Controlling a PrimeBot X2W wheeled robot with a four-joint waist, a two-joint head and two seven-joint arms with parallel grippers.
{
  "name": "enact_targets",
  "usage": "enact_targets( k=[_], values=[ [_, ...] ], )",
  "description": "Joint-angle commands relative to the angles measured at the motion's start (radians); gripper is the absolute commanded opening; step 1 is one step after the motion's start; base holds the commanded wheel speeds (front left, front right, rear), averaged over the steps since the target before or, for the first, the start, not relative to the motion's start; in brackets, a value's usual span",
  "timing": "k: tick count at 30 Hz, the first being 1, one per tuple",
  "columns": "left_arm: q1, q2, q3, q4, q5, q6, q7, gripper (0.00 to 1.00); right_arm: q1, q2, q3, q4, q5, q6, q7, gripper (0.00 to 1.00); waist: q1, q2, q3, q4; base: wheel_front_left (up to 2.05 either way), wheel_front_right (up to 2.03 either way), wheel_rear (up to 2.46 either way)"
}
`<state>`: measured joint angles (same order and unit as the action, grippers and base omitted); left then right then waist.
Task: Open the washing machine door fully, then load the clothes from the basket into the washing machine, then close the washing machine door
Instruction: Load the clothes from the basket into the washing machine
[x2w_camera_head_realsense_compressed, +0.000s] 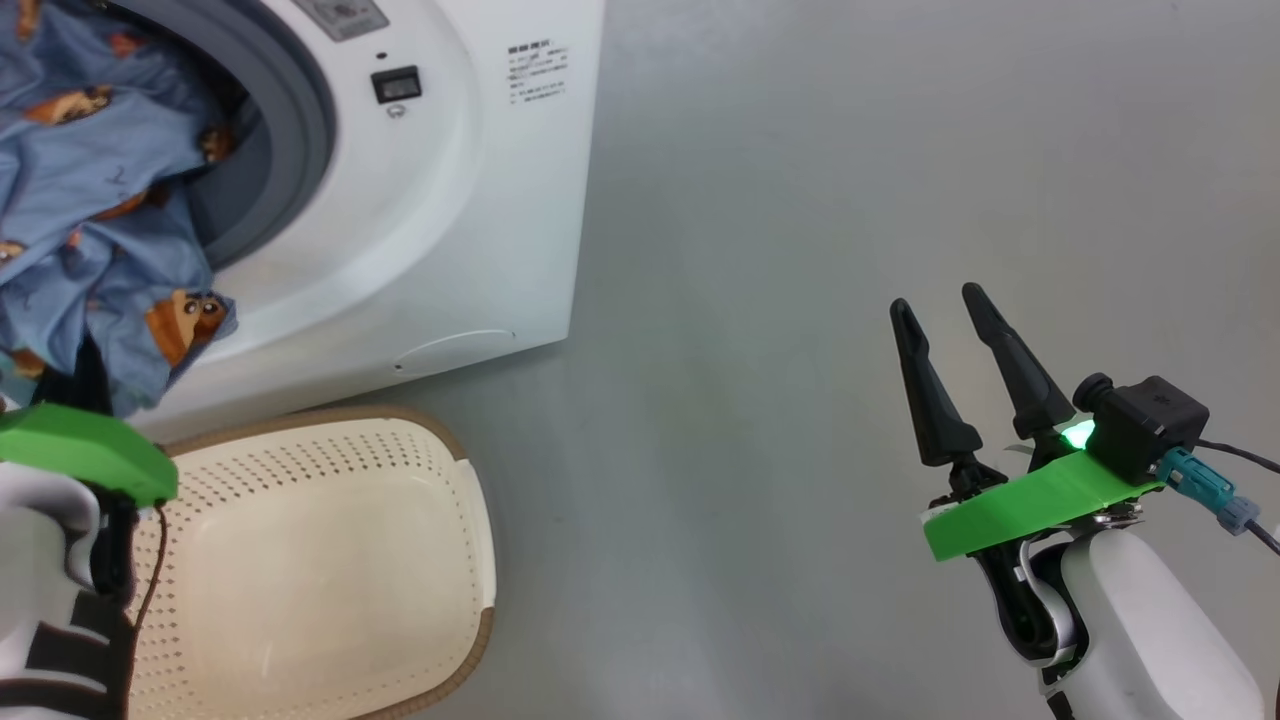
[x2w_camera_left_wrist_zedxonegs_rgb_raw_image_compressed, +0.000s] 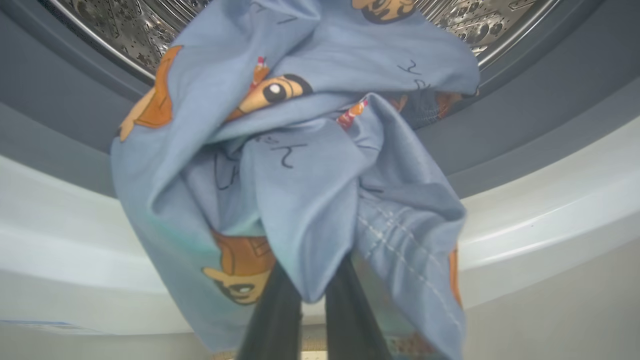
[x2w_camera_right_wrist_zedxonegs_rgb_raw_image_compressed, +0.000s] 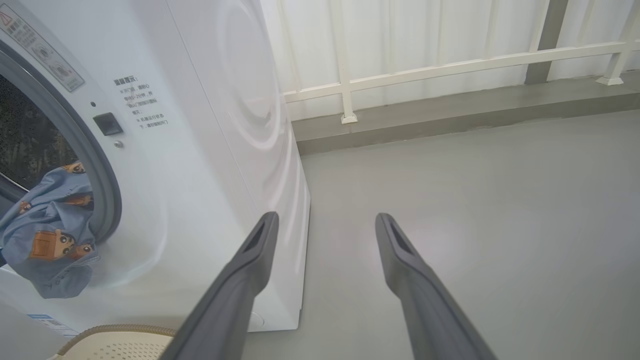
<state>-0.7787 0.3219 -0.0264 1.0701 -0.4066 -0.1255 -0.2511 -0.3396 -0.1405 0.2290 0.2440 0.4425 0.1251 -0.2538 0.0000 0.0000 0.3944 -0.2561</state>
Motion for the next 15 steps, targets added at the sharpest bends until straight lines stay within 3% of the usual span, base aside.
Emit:
enact_targets(
  k=[1, 7, 15],
  values=[
    [0.007, 0.037, 0.013, -0.033, 0.001, -0.004, -0.011, 0.00, 0.004, -0.007, 0.025, -0.017, 0.012, 0.006, -0.008, 1.00, 0.0000, 0.0000, -0.015, 0.013, 0.00, 0.00, 0.00],
    [-0.037, 0.030, -0.048, -0.115, -0.047, -0.005, -0.011, 0.00, 0.007, -0.003, 0.031, -0.017, 0.017, 0.006, -0.008, 1.00, 0.0000, 0.0000, -0.011, 0.019, 0.00, 0.00, 0.00],
    [-0.233, 0.091, -0.104, -0.084, -0.071, -0.005, 0.064, 0.00, -0.002, 0.016, 0.031, -0.038, 0.020, 0.006, -0.008, 1.00, 0.0000, 0.0000, 0.083, -0.025, 0.00, 0.00, 0.00]
  ],
)
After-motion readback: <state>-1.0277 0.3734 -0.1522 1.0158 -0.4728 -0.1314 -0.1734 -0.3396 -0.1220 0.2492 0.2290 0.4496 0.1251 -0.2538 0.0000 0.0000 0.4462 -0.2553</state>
